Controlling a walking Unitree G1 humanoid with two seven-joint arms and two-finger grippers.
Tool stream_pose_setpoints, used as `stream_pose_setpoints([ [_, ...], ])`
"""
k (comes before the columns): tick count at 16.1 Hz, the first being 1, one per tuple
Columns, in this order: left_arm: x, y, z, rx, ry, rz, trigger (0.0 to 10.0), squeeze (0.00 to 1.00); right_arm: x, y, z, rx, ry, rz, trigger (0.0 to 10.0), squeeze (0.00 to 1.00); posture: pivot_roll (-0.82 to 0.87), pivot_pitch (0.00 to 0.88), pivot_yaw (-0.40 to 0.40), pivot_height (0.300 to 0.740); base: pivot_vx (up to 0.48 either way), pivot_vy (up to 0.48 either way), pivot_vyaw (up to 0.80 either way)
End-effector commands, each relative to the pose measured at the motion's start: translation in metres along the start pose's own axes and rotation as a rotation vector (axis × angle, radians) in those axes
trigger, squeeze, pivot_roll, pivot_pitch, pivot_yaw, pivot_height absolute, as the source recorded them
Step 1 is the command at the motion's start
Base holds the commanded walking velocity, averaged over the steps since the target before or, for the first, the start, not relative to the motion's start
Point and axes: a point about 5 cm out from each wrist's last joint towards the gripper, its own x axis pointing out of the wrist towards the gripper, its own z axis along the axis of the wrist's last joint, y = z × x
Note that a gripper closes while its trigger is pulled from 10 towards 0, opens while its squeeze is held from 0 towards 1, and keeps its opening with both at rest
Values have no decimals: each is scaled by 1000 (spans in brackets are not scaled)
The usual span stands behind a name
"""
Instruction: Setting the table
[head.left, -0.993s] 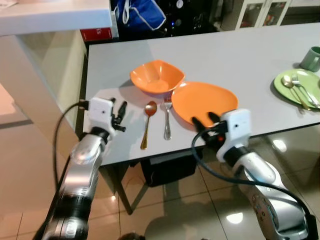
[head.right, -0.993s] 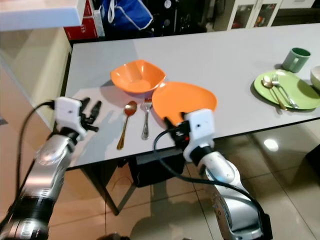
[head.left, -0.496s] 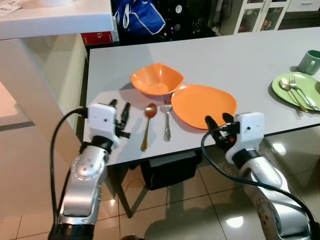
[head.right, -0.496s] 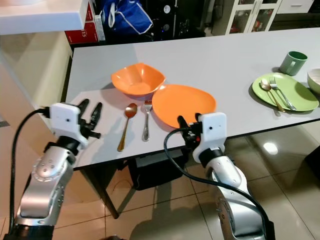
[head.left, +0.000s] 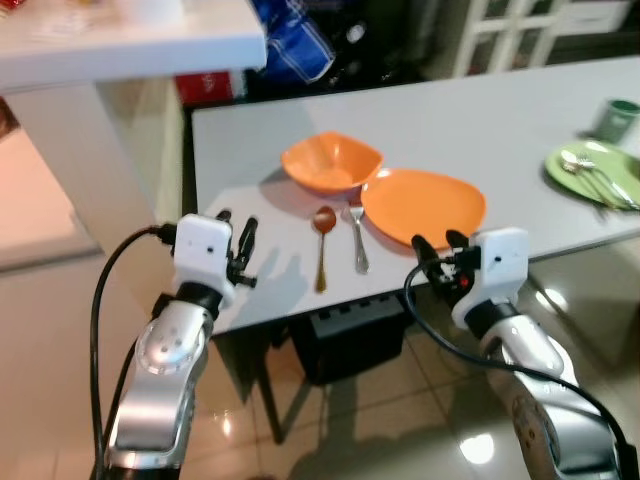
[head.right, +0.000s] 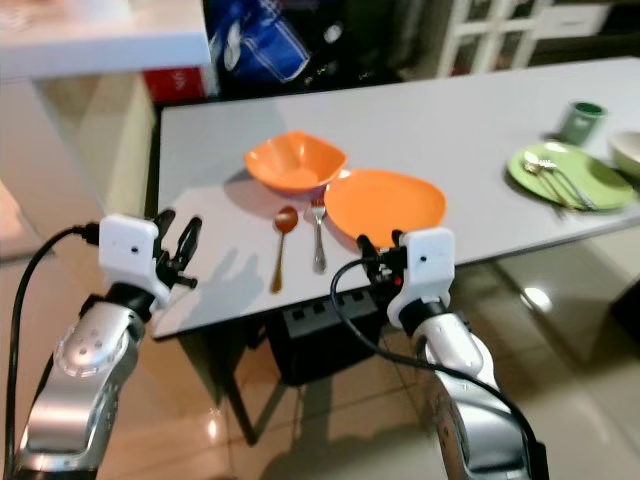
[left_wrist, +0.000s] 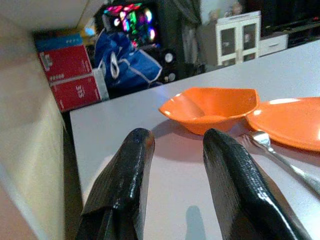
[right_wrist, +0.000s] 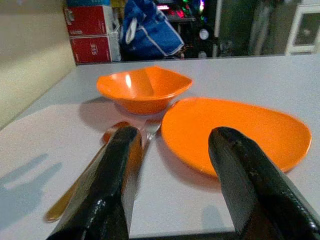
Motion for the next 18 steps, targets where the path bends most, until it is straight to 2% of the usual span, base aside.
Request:
stream_pose_setpoints([
  [1,-2,9,2,17,3,38,10000,0,2,6,1,-6,-9,19,10000,0,5,0,21,740,0,390,0],
  [6,-3,11,-3,21,24,41,10000,0,2,3,1,-11,-6,21,10000,0,-12,0,29,740,0,388,0],
  [8,3,8,-5,13,28,36,10000,0,3,6,-2,-37,29,53,10000,0,-20,0,25,740,0,388,0],
  [10,7,4,-3,-18,20,52,10000,0,3,4,-1,-33,22,46,10000,0,-11,0,21,740,0,0,0],
  [12,6,1,-3,4,15,46,10000,0,8,1,0,-24,14,17,10000,0,-5,0,17,740,0,0,0],
  [18,12,2,2,-23,-8,68,10000,0,12,3,1,-10,16,36,10000,0,1,0,4,740,0,0,0],
])
